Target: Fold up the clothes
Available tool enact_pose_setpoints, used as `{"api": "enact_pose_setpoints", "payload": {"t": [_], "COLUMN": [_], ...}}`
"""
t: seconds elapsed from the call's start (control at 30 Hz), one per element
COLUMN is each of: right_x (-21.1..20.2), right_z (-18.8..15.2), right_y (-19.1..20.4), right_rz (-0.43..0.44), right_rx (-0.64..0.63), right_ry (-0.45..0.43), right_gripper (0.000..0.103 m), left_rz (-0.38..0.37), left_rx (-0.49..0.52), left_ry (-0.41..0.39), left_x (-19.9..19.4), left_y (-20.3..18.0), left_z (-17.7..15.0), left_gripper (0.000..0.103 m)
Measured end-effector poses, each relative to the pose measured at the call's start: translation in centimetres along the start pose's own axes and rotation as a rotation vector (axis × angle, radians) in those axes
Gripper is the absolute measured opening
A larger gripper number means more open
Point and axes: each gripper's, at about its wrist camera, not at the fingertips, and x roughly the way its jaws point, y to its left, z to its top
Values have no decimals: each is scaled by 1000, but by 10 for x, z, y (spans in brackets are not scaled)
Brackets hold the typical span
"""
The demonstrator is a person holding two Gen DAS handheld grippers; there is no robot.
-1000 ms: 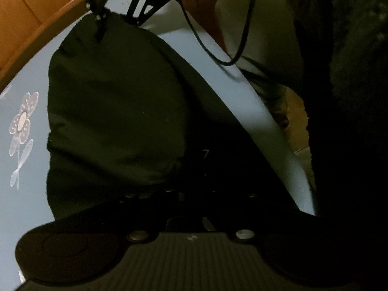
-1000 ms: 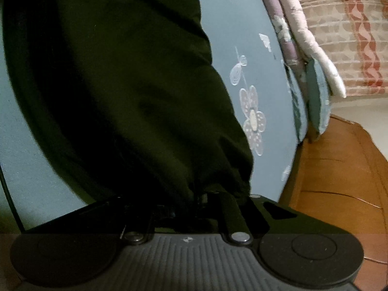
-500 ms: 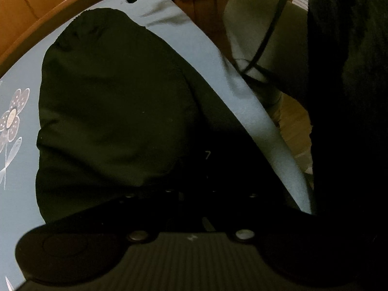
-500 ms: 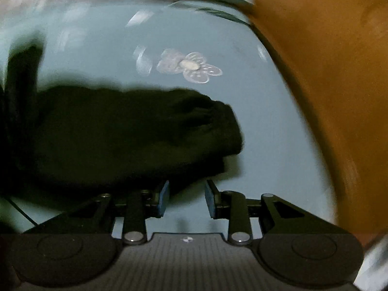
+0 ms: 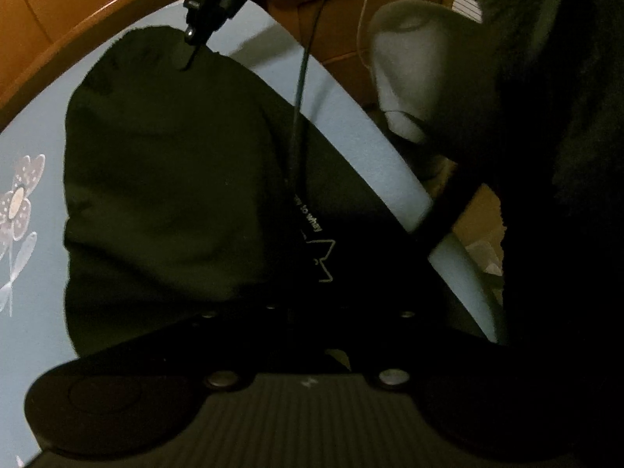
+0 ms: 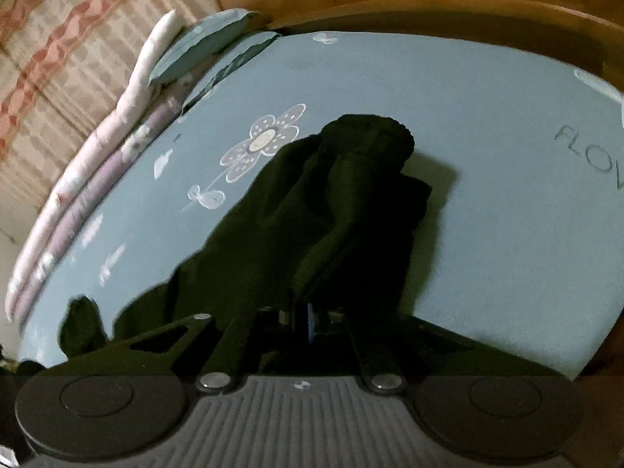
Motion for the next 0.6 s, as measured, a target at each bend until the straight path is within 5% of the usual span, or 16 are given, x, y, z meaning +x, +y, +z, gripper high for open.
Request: {"api": "enact_pose_setpoints", "payload": {"t": [0.2, 0.37, 0.6], "right_x": [-20, 5, 11], "right_z": [2, -12, -18], "right_y": [15, -5, -12], "right_rz": [30, -11, -59], "right_rx": [-29, 29, 47], "right_ry": [-2, 74, 45], "right_gripper": [6, 6, 6], "left_rz": [-41, -82, -114], "left_rx": [18, -1, -41], "left_ry": [15, 44, 17], "left_x": [-27, -3, 16], "left_y": [-3, -4, 2], "left_z": [1, -3, 2], "left_gripper": [2, 3, 3]}}
